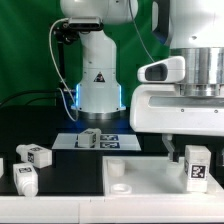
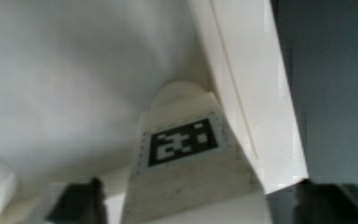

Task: Assemble one leg

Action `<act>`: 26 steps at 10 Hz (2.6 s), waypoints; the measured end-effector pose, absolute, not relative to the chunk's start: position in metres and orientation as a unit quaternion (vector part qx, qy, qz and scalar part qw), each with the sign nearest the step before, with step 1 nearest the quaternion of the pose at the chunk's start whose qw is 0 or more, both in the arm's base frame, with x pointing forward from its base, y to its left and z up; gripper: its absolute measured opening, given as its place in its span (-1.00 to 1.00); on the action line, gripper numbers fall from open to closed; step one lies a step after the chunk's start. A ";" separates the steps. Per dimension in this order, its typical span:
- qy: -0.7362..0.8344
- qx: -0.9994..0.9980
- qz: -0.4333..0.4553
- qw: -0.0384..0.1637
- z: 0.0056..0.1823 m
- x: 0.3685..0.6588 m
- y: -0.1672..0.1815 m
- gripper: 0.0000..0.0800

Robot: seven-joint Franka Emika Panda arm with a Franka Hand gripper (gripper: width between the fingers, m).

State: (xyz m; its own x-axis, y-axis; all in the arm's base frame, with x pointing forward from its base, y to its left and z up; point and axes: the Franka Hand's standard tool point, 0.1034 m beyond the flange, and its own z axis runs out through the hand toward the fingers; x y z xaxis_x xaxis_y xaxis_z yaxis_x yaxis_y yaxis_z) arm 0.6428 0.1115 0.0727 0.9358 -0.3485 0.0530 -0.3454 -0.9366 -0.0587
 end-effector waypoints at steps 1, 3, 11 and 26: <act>0.207 -0.977 -0.030 0.026 0.073 0.643 0.112 -0.01; 0.280 -0.959 -0.028 0.028 0.073 0.643 0.111 -0.29; 0.700 -0.713 0.003 0.050 0.071 0.642 0.108 -0.29; 0.100 -0.995 -0.002 0.000 0.071 0.637 0.115 0.04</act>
Offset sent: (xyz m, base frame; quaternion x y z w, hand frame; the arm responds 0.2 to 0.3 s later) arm 0.0000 0.0000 0.0000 0.0000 0.0000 0.1296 0.9916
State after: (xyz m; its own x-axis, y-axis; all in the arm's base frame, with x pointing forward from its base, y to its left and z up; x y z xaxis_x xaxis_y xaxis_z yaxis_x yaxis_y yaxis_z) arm 0.6370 0.1154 0.0706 0.9801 -0.1986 0.0035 -0.1986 -0.9801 -0.0005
